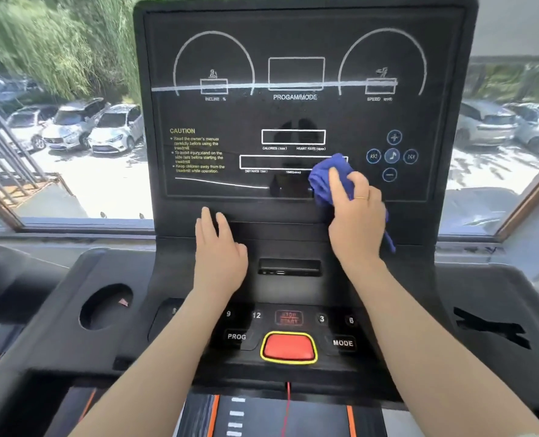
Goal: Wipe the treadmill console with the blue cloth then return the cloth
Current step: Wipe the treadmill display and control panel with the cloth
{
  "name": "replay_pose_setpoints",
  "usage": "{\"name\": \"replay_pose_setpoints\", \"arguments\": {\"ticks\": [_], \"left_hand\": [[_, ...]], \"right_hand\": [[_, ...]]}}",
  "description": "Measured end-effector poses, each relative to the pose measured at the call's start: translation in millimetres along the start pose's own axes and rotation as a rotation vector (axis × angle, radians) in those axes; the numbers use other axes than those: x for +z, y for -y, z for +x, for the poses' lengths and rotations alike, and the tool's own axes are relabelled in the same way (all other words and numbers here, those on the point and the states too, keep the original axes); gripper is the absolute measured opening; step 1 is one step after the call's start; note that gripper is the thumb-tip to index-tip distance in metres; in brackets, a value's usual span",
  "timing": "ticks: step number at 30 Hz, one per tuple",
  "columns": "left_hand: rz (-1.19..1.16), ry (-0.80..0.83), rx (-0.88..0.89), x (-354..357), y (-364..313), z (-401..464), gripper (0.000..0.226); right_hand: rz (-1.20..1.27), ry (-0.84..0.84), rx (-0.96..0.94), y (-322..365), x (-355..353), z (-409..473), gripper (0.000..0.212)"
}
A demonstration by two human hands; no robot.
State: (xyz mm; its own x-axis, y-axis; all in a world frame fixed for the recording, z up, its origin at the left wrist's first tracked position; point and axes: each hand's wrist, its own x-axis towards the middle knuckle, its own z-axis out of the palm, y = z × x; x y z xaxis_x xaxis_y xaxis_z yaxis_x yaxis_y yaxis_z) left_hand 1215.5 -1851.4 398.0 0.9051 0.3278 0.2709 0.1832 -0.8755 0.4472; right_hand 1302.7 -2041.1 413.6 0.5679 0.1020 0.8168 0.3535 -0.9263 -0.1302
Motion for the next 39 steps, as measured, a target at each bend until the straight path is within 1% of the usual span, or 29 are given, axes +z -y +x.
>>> {"name": "replay_pose_setpoints", "arguments": {"ticks": [1,2,3,6,7,9,11,13,17,19,21,25,29,32,35,36,38,39], "left_hand": [[0.006,0.007,0.0,0,0,0,0.059],[0.014,0.014,0.003,1,-1,-1,0.06],[0.02,0.013,0.006,2,-1,-1,0.061],[0.019,-0.01,-0.02,3,-3,-2,0.067],[0.021,-0.02,-0.037,3,-5,-2,0.069],[0.051,-0.035,-0.042,3,-12,-6,0.07],[0.043,-0.061,0.043,6,-24,-9,0.065],[0.027,-0.076,0.138,12,-37,-12,0.055],[0.103,-0.056,0.248,20,-59,-20,0.058],[0.133,-0.05,0.298,25,-69,-25,0.056],[0.137,-0.04,0.326,29,-76,-26,0.051],[0.128,0.008,0.319,36,-81,-27,0.051],[0.093,0.036,0.262,37,-82,-36,0.052],[0.061,0.037,0.23,36,-78,-51,0.052],[0.041,0.049,0.202,30,-73,-71,0.051],[0.03,0.047,0.208,27,-72,-77,0.05],[0.012,0.05,0.218,20,-72,-88,0.048],[0.01,0.068,0.228,17,-71,-93,0.049]], "right_hand": [[0.021,0.006,0.05,8,0,0,0.064],[0.037,0.01,0.053,20,2,-2,0.064],[0.048,0.031,0.0,32,5,-5,0.064],[0.06,0.131,-0.323,54,12,-16,0.059],[0.055,0.137,-0.396,50,12,-14,0.058],[0.049,0.141,-0.464,32,10,-11,0.061],[0.019,0.146,-0.441,2,5,-14,0.061],[-0.004,0.152,-0.36,-32,0,-19,0.063],[-0.035,0.134,-0.248,-96,-16,-24,0.069],[-0.063,0.1,-0.191,-121,-24,-23,0.066],[-0.043,0.093,-0.143,-136,-28,-21,0.068],[0.097,0.145,-0.1,-134,-25,-30,0.071],[0.235,0.298,-0.097,-131,-26,-47,0.073],[0.291,0.407,0.01,-121,-34,-55,0.076],[0.338,0.511,0.115,-111,-44,-69,0.072],[0.331,0.544,0.091,-106,-49,-77,0.069],[0.256,0.618,-0.057,-96,-62,-95,0.063],[0.216,0.673,-0.087,-90,-72,-103,0.061]]}}
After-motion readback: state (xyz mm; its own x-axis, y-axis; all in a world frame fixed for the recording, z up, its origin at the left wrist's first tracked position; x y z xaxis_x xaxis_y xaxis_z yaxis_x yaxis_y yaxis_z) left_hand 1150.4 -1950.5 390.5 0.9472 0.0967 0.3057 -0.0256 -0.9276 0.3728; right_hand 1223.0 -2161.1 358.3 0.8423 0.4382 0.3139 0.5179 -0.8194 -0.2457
